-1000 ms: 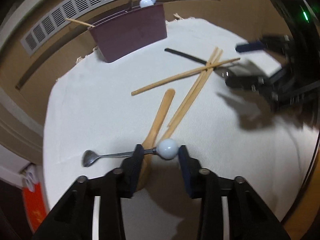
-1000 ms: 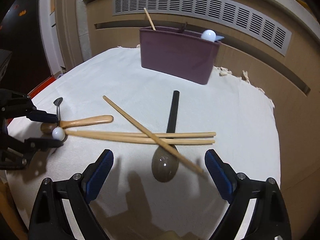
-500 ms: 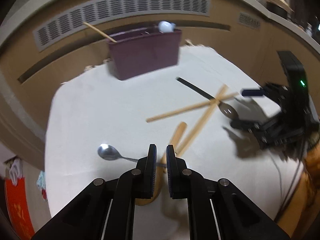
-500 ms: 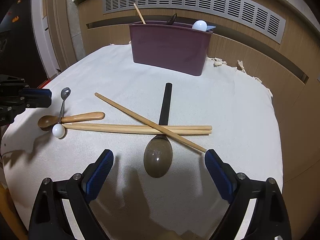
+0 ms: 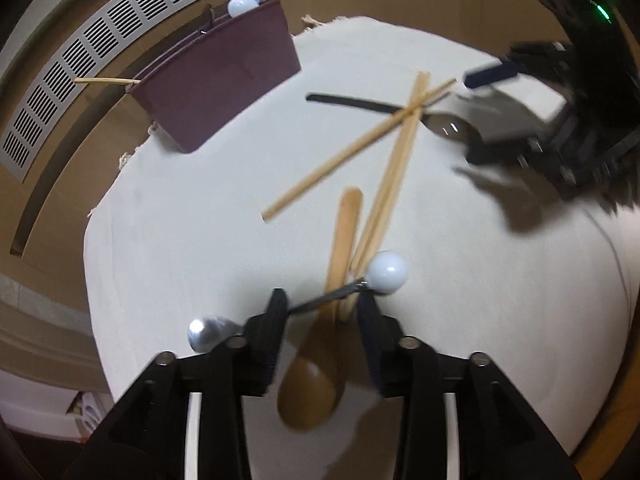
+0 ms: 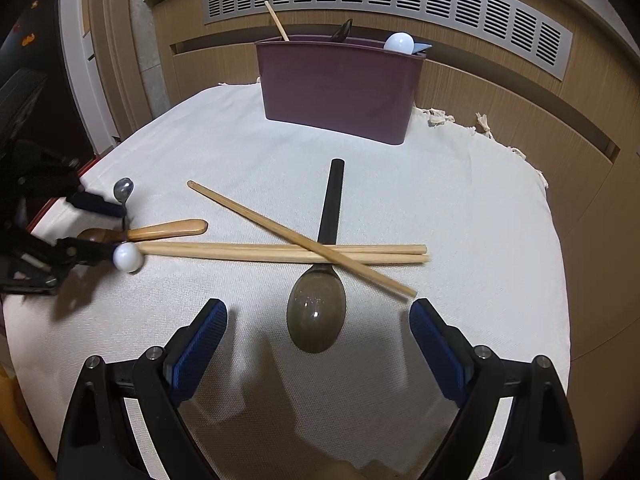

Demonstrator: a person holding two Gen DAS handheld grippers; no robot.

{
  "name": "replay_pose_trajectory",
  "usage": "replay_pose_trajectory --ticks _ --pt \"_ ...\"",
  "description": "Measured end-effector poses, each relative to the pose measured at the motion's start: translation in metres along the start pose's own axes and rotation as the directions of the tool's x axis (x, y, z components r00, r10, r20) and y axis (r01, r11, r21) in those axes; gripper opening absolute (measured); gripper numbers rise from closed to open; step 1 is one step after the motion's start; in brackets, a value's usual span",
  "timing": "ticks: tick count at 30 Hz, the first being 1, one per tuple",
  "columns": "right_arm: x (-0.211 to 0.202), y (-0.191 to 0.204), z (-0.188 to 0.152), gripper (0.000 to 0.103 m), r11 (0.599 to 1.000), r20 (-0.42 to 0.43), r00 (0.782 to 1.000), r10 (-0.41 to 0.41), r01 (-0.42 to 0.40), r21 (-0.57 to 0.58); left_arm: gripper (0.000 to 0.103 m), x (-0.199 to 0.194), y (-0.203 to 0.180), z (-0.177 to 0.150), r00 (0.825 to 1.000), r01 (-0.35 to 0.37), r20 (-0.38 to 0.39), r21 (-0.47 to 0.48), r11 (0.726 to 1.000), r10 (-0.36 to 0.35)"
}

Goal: Organize utensils
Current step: 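Grasp the ball-handled metal spoon with the left gripper and lift it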

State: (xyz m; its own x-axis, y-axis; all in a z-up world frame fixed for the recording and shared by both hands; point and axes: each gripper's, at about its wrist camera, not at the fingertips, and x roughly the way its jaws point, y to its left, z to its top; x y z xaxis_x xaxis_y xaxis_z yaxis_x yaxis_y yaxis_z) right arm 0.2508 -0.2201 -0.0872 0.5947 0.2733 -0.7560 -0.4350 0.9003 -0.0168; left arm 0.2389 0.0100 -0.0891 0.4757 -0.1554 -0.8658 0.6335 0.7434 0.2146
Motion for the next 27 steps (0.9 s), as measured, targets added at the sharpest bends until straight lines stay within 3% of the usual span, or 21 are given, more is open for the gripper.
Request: replay_pose_trajectory --ticks 7,9,12,18,23,27 --pt "0.002 -0.005 0.0 0.091 1.0 -0.011 1.0 0.019 -0.019 0.017 0.042 0.017 -0.007 0.031 0.995 0.086 0.041 0.019 0.996 -0.087" --pt "0.002 -0.006 0.001 0.091 0.999 -0.014 1.0 0.023 -0.023 0.022 0.042 0.02 -0.013 0.04 0.989 0.139 0.049 0.028 0.99 -0.14" --pt "0.002 -0.007 0.001 0.091 0.999 -0.011 1.0 0.023 -0.023 0.03 0.042 0.023 -0.023 0.05 0.986 0.153 0.064 0.032 0.988 -0.154" --pt "-0.008 -0.017 0.005 0.091 0.998 0.02 1.0 -0.012 0.011 0.06 0.042 0.033 -0.027 0.067 0.973 0.218 0.099 -0.066 0.974 -0.211" --pt "-0.034 -0.038 0.011 0.091 0.993 0.058 0.996 -0.065 0.058 0.106 0.042 0.036 -0.047 0.084 0.955 0.277 0.101 0.028 0.961 -0.278" --pt "-0.054 -0.061 0.013 0.093 0.982 0.079 0.992 -0.096 0.082 0.171 0.041 0.038 -0.061 0.098 0.954 0.281 0.09 0.076 0.957 -0.287"
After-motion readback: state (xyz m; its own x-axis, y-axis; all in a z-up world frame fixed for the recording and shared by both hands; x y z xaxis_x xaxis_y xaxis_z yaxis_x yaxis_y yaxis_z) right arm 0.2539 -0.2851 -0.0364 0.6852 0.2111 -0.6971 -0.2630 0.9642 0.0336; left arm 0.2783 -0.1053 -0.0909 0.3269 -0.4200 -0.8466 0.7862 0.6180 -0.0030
